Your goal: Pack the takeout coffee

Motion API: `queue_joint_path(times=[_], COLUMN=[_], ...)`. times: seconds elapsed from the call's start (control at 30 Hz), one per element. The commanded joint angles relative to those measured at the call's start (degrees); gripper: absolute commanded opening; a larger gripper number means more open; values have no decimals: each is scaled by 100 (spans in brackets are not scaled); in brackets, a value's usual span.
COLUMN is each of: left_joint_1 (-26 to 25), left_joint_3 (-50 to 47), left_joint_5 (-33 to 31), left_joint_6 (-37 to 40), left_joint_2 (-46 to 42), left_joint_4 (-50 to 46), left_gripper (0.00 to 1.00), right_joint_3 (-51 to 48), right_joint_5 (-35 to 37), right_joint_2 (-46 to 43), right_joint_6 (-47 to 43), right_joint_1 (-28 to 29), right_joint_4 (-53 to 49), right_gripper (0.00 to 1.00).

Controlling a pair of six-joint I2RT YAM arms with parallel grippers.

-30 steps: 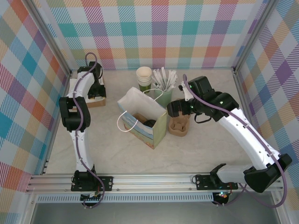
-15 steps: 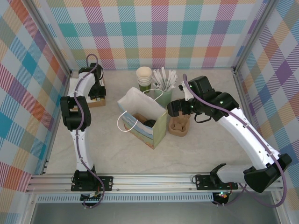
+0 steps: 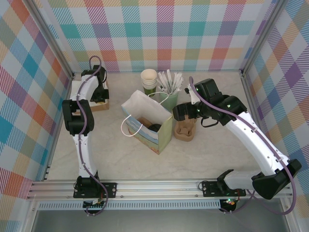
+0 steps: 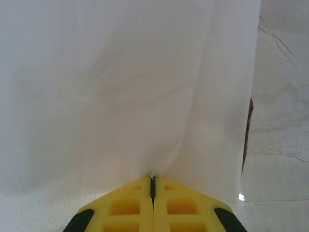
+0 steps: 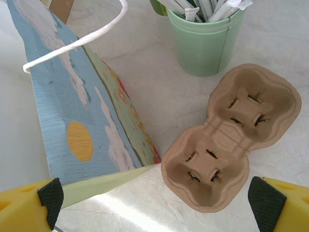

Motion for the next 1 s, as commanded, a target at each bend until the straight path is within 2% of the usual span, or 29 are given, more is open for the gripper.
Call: queue_joint_path(times=[0.0,0.3,0.57,0.73,0.97], left_joint_1=[-35,-34,-41,-45,-95], left_joint_3=[117,116,137,392,663], left_joint_5=[-126,36,771,1625,3604], left_joint_6=[86,64,56,15,118], left_joint_2=[-492,-1269,-2243,-2826,-3657], left_joint_4=[-64,44,248,284,506], left_gripper=[0,0,0,0,0], right_joint_3=[-72,-110,-56,-30,31], right_joint_5=[65,118,-91,-311,-1238], right_joint_2=[-74,-218,-388,-624,-999], right_joint_6=[16,-6,-132,-425,-1160], right_joint_1=[-23,-30,-30,-30,-30], right_joint_4=[32,84,193,540,1464], right_gripper=[100,100,99,100,100])
